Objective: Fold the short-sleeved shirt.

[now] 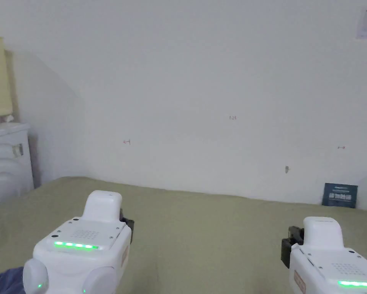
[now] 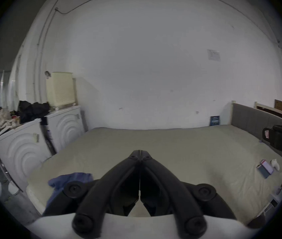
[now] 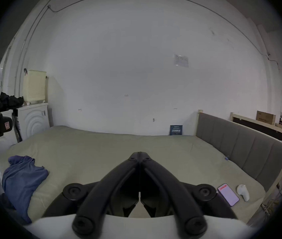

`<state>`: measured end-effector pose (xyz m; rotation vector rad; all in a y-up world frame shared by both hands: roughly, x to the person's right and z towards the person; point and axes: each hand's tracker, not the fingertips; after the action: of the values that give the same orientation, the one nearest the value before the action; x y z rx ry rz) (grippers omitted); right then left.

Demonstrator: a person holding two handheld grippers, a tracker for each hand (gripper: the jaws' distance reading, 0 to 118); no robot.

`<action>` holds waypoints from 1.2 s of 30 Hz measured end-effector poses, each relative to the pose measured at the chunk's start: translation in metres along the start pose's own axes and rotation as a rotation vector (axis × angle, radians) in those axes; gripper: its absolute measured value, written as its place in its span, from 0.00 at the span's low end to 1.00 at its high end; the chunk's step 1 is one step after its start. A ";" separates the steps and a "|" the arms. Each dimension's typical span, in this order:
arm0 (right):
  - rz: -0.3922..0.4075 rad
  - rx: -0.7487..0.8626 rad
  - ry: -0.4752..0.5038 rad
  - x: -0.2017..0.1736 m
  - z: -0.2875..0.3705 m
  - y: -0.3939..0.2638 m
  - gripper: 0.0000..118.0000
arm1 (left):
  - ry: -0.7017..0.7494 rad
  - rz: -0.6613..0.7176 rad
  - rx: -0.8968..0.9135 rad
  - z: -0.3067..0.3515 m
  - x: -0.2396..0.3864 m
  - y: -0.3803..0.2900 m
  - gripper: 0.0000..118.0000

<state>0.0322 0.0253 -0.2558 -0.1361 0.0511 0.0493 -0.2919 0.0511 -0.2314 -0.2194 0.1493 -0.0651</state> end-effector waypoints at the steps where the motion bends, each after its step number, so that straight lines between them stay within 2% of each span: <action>1: 0.009 -0.001 0.042 -0.018 -0.007 0.001 0.00 | 0.038 0.009 -0.004 0.002 -0.018 -0.002 0.00; 9: 0.002 -0.003 0.324 -0.150 -0.037 -0.003 0.00 | 0.346 0.075 -0.060 0.042 -0.156 -0.017 0.00; 15: -0.007 -0.028 0.392 -0.199 -0.045 -0.015 0.00 | 0.422 0.074 -0.100 0.053 -0.205 -0.032 0.00; 23: 0.019 -0.068 0.403 -0.208 -0.062 -0.031 0.00 | 0.370 0.085 -0.211 0.008 -0.213 -0.066 0.00; 34: 0.094 -0.265 0.349 -0.183 -0.086 -0.113 0.00 | 0.130 0.218 -0.635 -0.156 -0.202 -0.186 0.01; 35: 0.105 -0.288 0.339 -0.180 -0.088 -0.119 0.00 | 0.106 0.228 -0.668 -0.168 -0.200 -0.194 0.08; 36: 0.104 -0.300 0.335 -0.176 -0.090 -0.125 0.00 | 0.085 0.228 -0.703 -0.179 -0.199 -0.203 0.31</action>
<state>-0.1407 -0.1187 -0.3182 -0.4411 0.3864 0.1381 -0.5258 -0.1682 -0.3315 -0.8996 0.2782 0.2107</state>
